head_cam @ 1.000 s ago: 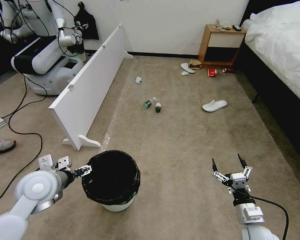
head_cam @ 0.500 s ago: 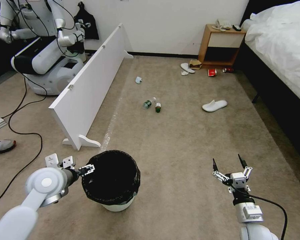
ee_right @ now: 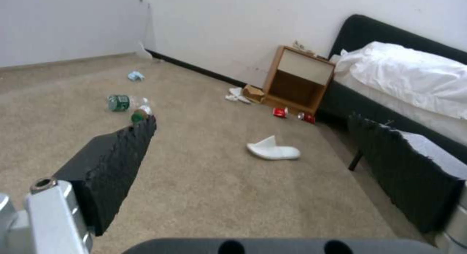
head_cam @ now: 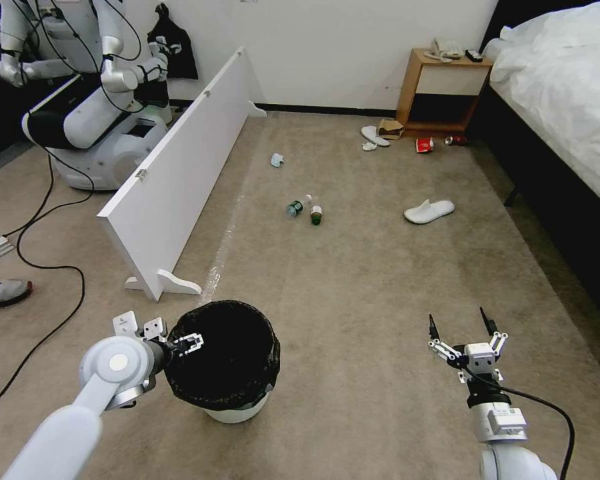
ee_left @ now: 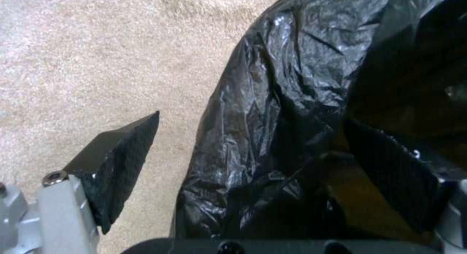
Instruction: Pick up the trash bin, then pick up the garbage from the floor and place it into the trash bin.
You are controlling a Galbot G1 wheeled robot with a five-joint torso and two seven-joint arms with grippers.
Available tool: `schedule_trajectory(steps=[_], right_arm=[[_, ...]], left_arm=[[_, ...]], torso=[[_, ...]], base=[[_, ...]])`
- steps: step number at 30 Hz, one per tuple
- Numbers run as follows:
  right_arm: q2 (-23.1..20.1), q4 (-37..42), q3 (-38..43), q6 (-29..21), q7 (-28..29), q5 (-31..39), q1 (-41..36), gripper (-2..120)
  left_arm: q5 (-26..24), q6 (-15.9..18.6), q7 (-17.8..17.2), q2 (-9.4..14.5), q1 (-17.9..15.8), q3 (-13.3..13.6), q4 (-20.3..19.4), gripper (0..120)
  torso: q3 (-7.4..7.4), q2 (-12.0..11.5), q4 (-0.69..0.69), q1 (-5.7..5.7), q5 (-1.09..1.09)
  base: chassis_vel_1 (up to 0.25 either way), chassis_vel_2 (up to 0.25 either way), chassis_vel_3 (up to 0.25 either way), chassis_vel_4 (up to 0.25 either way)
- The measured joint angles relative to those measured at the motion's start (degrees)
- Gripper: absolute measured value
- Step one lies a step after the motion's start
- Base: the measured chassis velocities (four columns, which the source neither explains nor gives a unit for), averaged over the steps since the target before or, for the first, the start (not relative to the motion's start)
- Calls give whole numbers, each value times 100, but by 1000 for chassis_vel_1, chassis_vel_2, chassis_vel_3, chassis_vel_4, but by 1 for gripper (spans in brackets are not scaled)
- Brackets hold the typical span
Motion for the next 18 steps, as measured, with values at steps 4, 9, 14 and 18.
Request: schedule_trajectory(steps=[4,9,14,18], right_arm=[[0,-15,10,0,2,7,9,100],[0,-29,11,1,5,11,20,100],[0,-39,17,6,19,19,29,100],[0,-39,25,9,29,22,29,100]], left_arm=[[10,-2,1,-24,-7,-1,33,100],[22,-4,1,-61,-9,-2,73,98],[47,-7,21,-100,-21,0,171,97],[52,-8,49,-106,-29,5,209,86]], torso=[[0,0,0,0,2],[-1,1,0,0,2],[-2,2,0,0,4],[-2,3,0,0,3]], base=[[0,0,0,0],[0,0,0,0],[0,0,0,0],[0,0,0,0]])
